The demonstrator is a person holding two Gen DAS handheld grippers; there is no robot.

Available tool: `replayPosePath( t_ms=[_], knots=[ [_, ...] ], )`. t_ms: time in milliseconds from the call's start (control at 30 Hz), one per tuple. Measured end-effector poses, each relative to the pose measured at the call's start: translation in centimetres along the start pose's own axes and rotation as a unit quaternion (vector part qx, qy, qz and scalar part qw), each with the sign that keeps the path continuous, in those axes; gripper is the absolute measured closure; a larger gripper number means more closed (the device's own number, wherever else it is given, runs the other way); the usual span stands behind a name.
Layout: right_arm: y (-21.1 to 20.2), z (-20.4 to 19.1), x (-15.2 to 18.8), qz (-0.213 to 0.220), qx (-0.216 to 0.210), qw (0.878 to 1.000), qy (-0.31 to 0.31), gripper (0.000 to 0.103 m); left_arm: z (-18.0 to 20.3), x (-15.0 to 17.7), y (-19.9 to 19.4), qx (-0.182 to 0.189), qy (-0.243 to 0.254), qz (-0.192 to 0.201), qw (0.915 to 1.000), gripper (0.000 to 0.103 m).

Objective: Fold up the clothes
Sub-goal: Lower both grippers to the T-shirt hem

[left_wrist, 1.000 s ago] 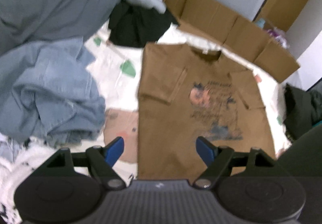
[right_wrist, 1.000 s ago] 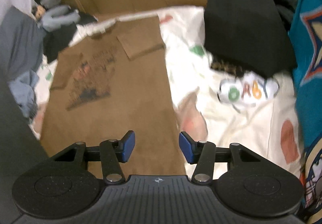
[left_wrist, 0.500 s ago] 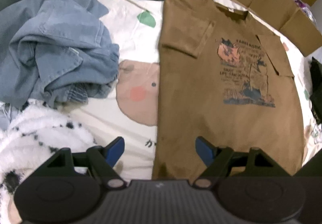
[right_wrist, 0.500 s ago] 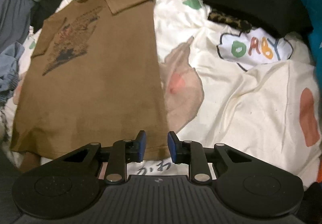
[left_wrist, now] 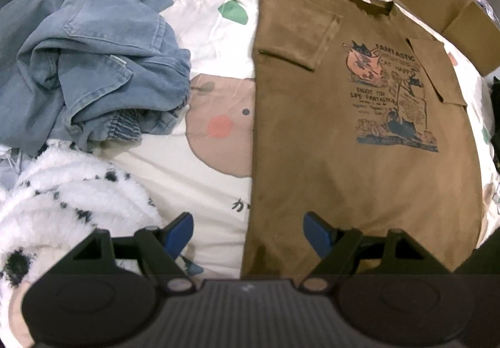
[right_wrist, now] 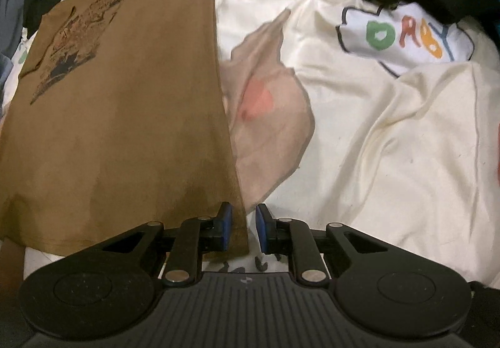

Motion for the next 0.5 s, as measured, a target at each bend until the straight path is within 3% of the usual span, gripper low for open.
replayPosePath(
  t_ms=[500],
  knots=[
    [0.7,0.0,1.0,-0.002,-0.003,1.000,0.031,0.080,0.0,1.4,0.7,0.001,-0.014,-0.005,0.9999,0.023]
  ],
)
Point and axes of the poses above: each gripper's, at about its wrist camera, not at the fingertips, and y roughly the way its jaws point, z to its right, x to its underside, the point moved 2 cm from there along y, roughly the way its jaws point, and after that the axes turned 5 degrees about -x, right-handed, at the moved point
